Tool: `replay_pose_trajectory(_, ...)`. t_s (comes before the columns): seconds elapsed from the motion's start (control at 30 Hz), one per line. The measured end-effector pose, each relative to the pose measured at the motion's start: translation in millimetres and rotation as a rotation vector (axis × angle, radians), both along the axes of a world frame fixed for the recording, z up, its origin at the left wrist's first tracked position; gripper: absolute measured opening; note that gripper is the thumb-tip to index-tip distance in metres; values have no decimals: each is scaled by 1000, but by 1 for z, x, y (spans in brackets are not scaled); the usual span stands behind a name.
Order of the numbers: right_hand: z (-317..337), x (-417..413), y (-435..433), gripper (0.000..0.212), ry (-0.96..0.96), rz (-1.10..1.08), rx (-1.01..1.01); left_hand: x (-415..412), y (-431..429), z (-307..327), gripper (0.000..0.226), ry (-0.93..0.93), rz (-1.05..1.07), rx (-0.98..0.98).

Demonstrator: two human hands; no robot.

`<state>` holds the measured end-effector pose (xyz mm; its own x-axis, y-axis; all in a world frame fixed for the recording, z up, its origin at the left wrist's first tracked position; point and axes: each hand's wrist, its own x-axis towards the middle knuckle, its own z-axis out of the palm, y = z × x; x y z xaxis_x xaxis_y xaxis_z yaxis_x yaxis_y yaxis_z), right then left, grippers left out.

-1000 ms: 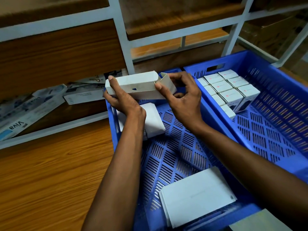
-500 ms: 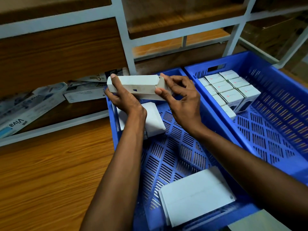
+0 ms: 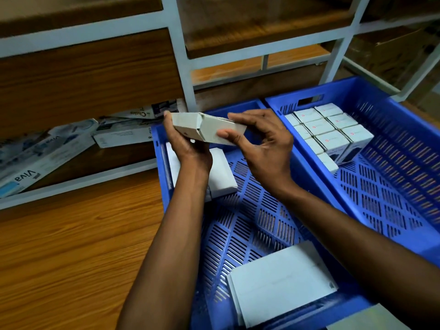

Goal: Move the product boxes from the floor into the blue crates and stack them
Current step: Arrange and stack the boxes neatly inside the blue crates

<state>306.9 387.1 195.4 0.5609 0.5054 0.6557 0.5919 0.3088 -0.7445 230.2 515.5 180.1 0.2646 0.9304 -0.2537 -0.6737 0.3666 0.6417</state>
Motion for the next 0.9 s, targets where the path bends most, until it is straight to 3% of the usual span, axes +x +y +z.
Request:
replay_pose_trajectory(0.2, -3, -4, -8, 21, -64, 37, 41, -6, 2, -10, 61, -56, -198, 189)
replay_pose_trajectory(0.33, -4, -6, -9, 18, -42, 93, 13, -9, 1, -7, 58, -91, -214, 284)
replay_pose_trajectory(0.53, -4, 8, -8, 13, 213, 115, -27, 1, 6, -1, 54, -11, -118, 137)
replay_pose_trajectory(0.63, -11, 19, -4, 19, 356, 106, -130, 2, 15, -7, 76, 203, 57, 83)
replay_pose_trajectory(0.7, -11, 24, 0, 22, 582, 158, -237, 3, 14, -12, 52, 370, 242, 135)
replay_pose_trajectory(0.73, -8, 26, 2, 27, 714, 213, -316, 4, 10, -8, 40, 488, 338, 199)
replay_pose_trajectory(0.8, -8, 28, 7, 50, 924, 371, -494, 5, 1, 0, 39, 738, 465, 394)
replay_pose_trajectory(0.9, -14, 19, 8, 61, 1017, 585, -636, 14, -19, 1, 46, 1005, 508, 793)
